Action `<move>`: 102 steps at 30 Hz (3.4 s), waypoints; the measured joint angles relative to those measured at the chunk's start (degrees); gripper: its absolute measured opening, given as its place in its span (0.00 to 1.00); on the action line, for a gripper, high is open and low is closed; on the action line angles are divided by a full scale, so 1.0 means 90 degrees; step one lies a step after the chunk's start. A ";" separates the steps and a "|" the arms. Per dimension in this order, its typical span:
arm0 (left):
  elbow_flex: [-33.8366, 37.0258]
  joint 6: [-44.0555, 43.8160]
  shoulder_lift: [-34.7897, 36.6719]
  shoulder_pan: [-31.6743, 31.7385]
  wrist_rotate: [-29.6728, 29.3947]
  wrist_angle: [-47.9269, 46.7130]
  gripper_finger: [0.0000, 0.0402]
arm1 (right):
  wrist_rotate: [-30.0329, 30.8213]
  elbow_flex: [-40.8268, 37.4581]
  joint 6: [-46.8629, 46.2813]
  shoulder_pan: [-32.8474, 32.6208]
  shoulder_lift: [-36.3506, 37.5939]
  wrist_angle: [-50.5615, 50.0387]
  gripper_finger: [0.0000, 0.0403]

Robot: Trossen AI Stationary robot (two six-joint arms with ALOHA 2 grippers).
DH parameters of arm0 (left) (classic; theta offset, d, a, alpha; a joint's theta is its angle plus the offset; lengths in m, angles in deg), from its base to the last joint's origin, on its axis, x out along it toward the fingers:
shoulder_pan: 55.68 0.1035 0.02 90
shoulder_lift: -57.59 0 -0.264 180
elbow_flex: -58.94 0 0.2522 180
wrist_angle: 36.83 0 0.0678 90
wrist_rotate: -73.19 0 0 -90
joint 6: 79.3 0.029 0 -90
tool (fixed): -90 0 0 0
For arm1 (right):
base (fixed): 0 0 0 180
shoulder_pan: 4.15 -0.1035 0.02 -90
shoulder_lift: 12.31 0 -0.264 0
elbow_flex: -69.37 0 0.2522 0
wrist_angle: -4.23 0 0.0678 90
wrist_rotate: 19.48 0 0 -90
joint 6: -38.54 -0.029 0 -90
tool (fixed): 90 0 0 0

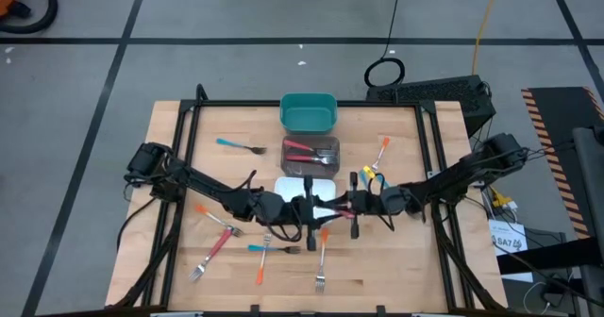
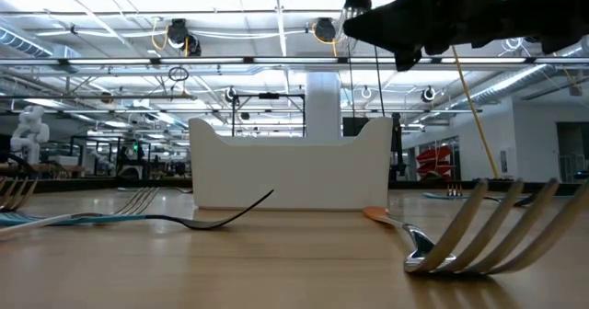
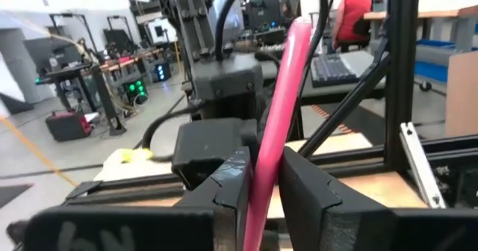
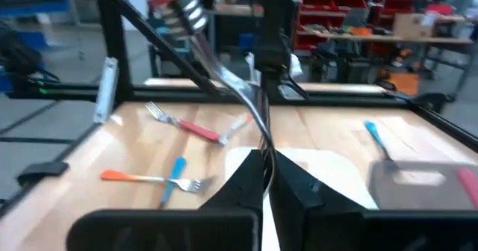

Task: Sort silverware by color (type)
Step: Put the top pink fork into the black bin

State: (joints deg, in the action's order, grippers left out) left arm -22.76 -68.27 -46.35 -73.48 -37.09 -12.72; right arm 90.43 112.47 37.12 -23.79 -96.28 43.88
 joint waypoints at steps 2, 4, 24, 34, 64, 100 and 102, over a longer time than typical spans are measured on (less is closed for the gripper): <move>0.0000 -0.0012 0.0004 0.0007 -0.0068 -0.0062 0.18 | 0.0128 -0.0002 -0.0092 0.0000 0.0145 -0.0319 0.01; 0.0000 -0.0058 0.0064 0.0010 -0.0183 -0.0170 0.18 | 0.0143 -0.0002 -0.0231 0.0023 0.0315 -0.0669 0.01; 0.0000 -0.0005 0.0629 -0.0172 -0.1818 -0.1960 0.19 | 0.0457 0.0007 -0.1598 0.0090 0.1797 -0.3690 0.00; -0.0282 -0.0665 0.0839 -0.0223 -0.2392 -0.3618 0.19 | 0.0518 0.0005 -0.1673 0.0100 0.1789 -0.3900 0.00; -0.1285 -0.1224 0.0850 -0.0799 -0.3155 -0.6005 0.47 | 0.0477 0.0000 -0.1794 0.0272 0.1788 -0.4341 0.00; -0.1285 -0.0778 0.0843 -0.0272 -0.1412 -0.5190 0.35 | 0.0530 0.0002 -0.1897 0.0318 0.1788 -0.4393 0.01; -0.1285 -0.0700 0.0843 -0.0272 -0.1398 -0.5148 0.35 | 0.0636 0.0002 -0.1937 0.0318 0.1788 -0.4393 0.01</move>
State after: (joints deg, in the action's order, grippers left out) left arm -34.32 -74.57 -38.77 -75.93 -49.67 -59.06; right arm 96.16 112.50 19.69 -20.93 -80.19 4.34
